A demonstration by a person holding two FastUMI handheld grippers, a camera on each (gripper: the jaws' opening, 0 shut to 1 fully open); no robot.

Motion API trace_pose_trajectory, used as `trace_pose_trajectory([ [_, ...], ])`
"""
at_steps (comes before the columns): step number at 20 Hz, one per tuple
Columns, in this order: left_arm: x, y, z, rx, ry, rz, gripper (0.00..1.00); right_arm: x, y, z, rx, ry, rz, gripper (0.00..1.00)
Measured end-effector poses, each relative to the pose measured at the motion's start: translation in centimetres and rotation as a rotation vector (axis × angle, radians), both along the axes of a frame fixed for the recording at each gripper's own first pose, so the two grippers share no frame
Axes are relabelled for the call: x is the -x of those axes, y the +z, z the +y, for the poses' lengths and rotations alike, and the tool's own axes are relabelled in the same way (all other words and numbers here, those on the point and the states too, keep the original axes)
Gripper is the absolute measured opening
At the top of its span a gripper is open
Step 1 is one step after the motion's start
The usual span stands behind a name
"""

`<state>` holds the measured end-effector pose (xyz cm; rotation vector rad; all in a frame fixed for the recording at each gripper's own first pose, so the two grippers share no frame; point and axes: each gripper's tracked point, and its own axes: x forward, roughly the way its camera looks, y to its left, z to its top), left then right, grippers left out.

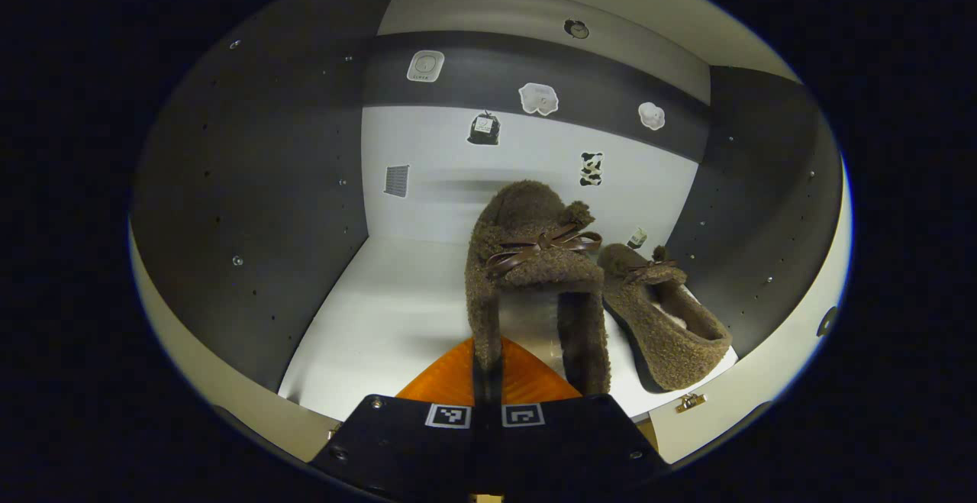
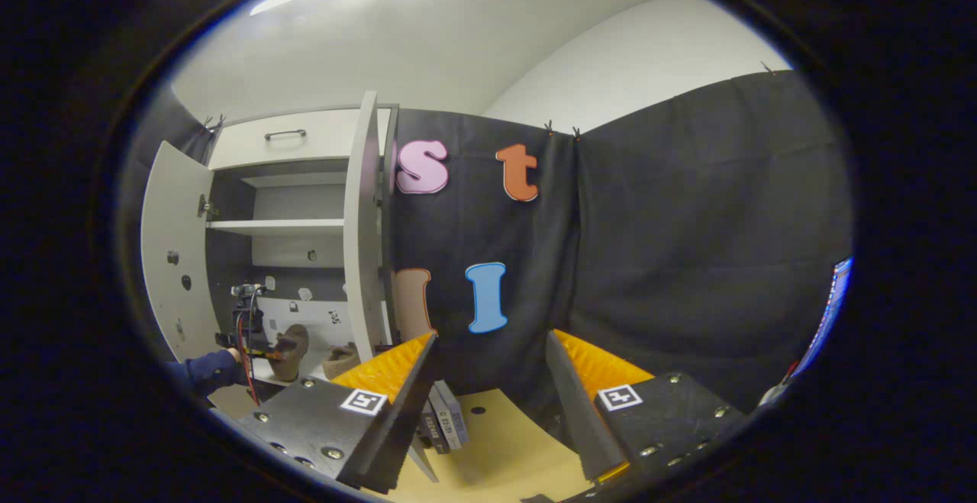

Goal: Grab one shoe with the right hand and put it into the shoe cabinet, grab the other shoe with the left hand and put it into the shoe cabinet; then close the right door with the right hand and the left door with the left hand.

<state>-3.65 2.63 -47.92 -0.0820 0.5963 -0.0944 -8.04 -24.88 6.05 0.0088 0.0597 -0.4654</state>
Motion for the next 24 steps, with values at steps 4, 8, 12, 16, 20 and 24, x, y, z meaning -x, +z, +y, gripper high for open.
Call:
trace_pose_trajectory([
  [4, -0.9, -0.2, 0.1, -0.048, -0.012, -0.008, 0.03, 0.3, -0.1, 0.1, -0.007, -0.008, -0.004, 0.85],
  [8, -1.0, -0.2, 0.0, -0.034, -0.017, -0.008, 0.07, 1.1, -0.3, -0.1, -0.02, -0.019, -0.002, 0.85],
  [12, -1.3, 0.0, 0.4, -0.016, 0.0, -0.016, 0.28, 1.8, -0.2, -0.4, -0.028, -0.027, 0.004, 0.85],
  [16, -0.9, 0.3, 1.0, -0.045, -0.005, -0.02, 0.48, 2.1, -0.8, -0.5, -0.033, -0.02, 0.022, 0.85],
  [20, 0.3, 1.5, 1.1, -0.041, -0.02, -0.056, 0.68, 1.2, -1.8, -0.2, -0.06, 0.004, 0.042, 0.85],
  [24, 2.4, 5.1, 1.1, -0.006, -0.027, -0.14, 0.71, -0.2, -2.8, 0.4, -0.079, 0.042, 0.059, 0.85],
])
